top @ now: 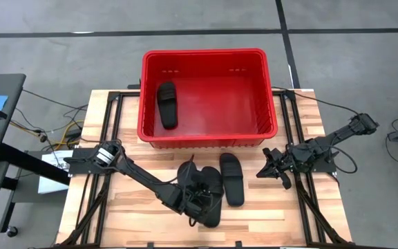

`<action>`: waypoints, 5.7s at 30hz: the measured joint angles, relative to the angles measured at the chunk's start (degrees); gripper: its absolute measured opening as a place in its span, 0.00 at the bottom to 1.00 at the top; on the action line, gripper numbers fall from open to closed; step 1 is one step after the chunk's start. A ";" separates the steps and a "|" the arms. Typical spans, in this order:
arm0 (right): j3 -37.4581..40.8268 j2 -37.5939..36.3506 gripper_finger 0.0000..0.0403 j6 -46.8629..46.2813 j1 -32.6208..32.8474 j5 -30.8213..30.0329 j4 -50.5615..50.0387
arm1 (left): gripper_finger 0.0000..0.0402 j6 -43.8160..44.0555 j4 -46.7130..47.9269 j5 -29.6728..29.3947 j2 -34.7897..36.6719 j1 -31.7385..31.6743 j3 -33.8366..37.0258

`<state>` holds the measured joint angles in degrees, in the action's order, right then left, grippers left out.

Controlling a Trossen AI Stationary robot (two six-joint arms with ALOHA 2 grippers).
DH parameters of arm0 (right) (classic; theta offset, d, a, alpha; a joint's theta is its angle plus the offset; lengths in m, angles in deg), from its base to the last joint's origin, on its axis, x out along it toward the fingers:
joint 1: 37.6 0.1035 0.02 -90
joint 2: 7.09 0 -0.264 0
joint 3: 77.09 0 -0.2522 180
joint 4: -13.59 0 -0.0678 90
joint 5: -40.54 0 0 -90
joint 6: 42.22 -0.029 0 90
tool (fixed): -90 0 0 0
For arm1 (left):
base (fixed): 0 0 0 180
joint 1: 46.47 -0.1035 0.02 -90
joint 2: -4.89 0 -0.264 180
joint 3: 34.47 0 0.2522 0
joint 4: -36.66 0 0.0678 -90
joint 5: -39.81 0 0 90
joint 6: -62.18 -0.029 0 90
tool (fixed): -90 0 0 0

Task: Pick and place slides into bin
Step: Put the black slipper into the red bin

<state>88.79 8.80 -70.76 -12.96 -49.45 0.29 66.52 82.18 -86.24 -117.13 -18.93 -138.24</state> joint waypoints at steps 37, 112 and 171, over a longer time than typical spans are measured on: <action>0.00 0.01 0.00 0.01 -0.01 0.01 -0.01 | 0.00 7.92 6.43 0.98 0.07 1.21 -5.91; 0.00 -0.01 0.00 0.00 0.00 0.00 0.01 | 0.00 -16.30 45.01 -3.04 12.87 -23.33 -44.34; 0.00 0.01 0.00 0.00 0.00 0.00 -0.01 | 0.00 -26.96 -26.00 11.59 16.92 -57.35 18.50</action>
<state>88.79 8.81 -70.76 -12.96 -49.45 0.28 39.56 56.18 -74.65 -100.21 -76.27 -119.73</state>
